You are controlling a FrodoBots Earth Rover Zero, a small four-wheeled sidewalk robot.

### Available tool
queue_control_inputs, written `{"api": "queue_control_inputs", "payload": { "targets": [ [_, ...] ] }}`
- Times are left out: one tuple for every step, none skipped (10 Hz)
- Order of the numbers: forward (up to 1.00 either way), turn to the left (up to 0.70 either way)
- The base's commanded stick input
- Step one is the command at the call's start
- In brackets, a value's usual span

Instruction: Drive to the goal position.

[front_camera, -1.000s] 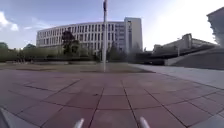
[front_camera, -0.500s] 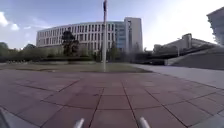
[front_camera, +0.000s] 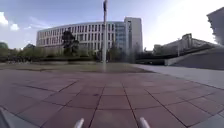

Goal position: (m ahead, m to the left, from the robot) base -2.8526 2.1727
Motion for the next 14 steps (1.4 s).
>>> {"api": "queue_control_inputs", "payload": {
  "targets": [
    [0.00,0.00],
    [0.00,0.00],
    [1.00,0.00],
    [1.00,0.00],
    [1.00,0.00],
    [1.00,0.00],
    [1.00,0.00],
    [1.00,0.00],
    [1.00,0.00],
    [1.00,0.00],
    [1.00,0.00],
    [1.00,0.00],
    [1.00,0.00],
    [1.00,0.00]
  ]
}}
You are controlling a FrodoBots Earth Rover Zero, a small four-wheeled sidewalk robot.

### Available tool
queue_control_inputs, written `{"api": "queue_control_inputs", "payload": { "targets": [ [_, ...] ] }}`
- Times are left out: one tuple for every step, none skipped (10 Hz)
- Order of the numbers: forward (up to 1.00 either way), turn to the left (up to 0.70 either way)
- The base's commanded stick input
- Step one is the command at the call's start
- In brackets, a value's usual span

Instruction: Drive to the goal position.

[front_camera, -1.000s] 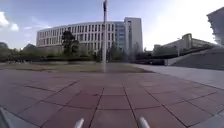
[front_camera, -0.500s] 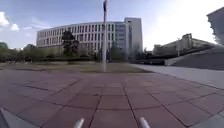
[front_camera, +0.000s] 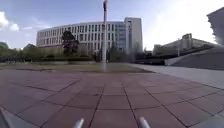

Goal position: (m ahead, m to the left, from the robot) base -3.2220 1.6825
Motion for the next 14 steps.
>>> {"api": "queue_control_inputs", "payload": {
  "targets": [
    [1.00,0.00],
    [1.00,0.00],
    [1.00,0.00],
    [1.00,0.00],
    [1.00,0.00],
    [1.00,0.00],
    [1.00,0.00],
    [1.00,0.00],
    [1.00,0.00],
    [1.00,0.00],
    [1.00,0.00],
    [1.00,0.00],
    [1.00,0.00],
    [1.00,0.00]
  ]
}}
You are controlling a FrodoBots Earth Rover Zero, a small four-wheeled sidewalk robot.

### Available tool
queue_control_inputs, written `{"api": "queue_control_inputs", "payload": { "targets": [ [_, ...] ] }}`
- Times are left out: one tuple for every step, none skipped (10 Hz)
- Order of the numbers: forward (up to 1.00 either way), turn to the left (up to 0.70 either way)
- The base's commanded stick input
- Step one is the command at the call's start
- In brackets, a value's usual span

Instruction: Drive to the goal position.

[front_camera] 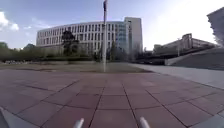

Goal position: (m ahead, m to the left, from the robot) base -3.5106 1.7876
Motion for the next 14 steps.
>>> {"api": "queue_control_inputs", "payload": {
  "targets": [
    [1.00,0.00],
    [1.00,0.00],
    [0.72,0.00],
    [0.38,0.00],
    [0.05,0.00],
    [0.00,0.00],
    [0.00,0.00],
    [0.00,0.00],
    [0.00,0.00],
    [0.72,0.00],
    [1.00,0.00],
    [1.00,0.00],
    [1.00,0.00],
    [1.00,0.00]
  ]
}}
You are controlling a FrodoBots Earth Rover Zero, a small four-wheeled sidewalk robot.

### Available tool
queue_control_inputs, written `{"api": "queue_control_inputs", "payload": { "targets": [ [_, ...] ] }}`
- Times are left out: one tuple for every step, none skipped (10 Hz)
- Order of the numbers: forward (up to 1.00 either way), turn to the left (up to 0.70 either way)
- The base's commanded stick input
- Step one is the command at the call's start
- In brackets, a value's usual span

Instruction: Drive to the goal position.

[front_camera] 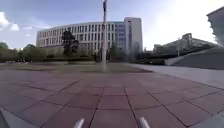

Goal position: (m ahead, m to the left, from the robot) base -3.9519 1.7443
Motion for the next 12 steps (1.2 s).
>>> {"api": "queue_control_inputs", "payload": {
  "targets": [
    [1.00,0.00],
    [1.00,0.00],
    [1.00,0.00],
    [1.00,0.00],
    [1.00,0.00],
    [1.00,0.00],
    [1.00,0.00],
    [1.00,0.00],
    [1.00,0.00],
    [1.00,0.00],
    [1.00,0.00],
    [0.30,0.00]
  ]
}}
